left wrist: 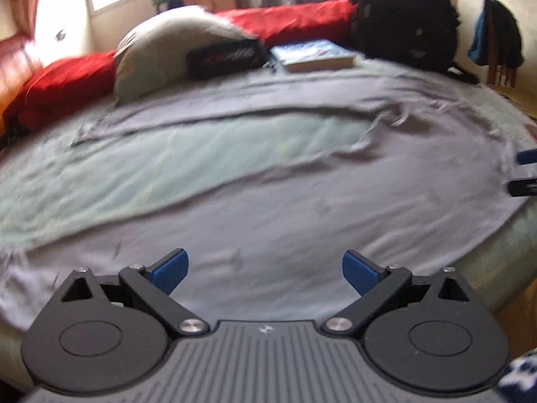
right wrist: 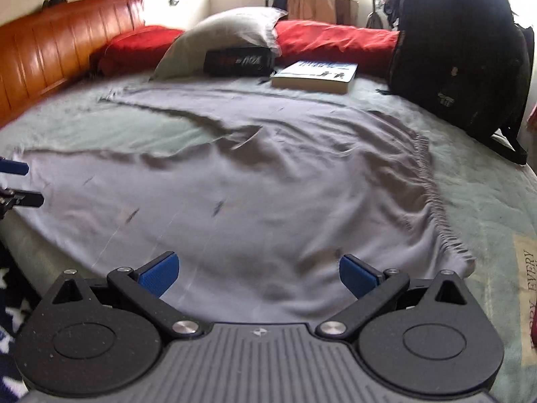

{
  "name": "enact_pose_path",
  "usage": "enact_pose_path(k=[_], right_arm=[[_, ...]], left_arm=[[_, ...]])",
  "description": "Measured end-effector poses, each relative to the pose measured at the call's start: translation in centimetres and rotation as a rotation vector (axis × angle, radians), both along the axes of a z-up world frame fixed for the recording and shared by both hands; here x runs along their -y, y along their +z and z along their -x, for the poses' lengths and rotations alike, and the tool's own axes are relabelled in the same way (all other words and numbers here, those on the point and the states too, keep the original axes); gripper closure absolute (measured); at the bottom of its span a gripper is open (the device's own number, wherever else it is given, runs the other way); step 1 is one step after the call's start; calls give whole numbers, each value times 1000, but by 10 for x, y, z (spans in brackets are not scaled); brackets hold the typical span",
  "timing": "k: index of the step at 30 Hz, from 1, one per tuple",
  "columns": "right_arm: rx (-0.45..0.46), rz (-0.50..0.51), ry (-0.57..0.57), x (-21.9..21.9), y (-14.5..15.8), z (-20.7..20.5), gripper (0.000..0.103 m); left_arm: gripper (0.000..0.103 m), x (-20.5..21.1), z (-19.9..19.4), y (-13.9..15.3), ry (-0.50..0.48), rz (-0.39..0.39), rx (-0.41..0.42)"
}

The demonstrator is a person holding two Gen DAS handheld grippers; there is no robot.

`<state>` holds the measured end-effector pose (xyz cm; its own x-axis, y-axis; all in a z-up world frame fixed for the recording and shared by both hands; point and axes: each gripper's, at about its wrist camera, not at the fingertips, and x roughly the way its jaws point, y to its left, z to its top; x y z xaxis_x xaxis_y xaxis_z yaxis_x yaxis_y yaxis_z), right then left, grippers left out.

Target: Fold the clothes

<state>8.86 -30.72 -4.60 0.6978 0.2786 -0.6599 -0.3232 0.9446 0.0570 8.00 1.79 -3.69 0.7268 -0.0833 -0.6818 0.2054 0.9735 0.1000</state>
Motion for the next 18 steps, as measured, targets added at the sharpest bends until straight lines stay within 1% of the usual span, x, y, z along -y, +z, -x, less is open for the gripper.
enact_pose_path(k=[4, 7, 10, 13, 14, 16, 18], right_arm=[[-50, -14, -64, 24, -18, -7, 0], [-24, -31, -62, 40, -26, 4, 0], [-14, -21, -55, 47, -27, 12, 0], [-12, -13, -53, 51, -25, 17, 0], [-11, -8, -56, 51, -24, 18, 0], [-6, -2, -58, 51, -20, 21, 0], [26, -10, -50, 52, -12, 20, 0]], left_arm=[[5, 42, -10, 5, -66, 19, 23], [5, 72, -20, 2, -114, 32, 17], [5, 100, -25, -9, -139, 9, 17], [5, 113, -25, -31, -106, -30, -25], [5, 113, -23, -35, -92, -22, -31], [5, 108, -16, -37, -62, 24, -29], [5, 107, -14, -31, -61, 29, -26]])
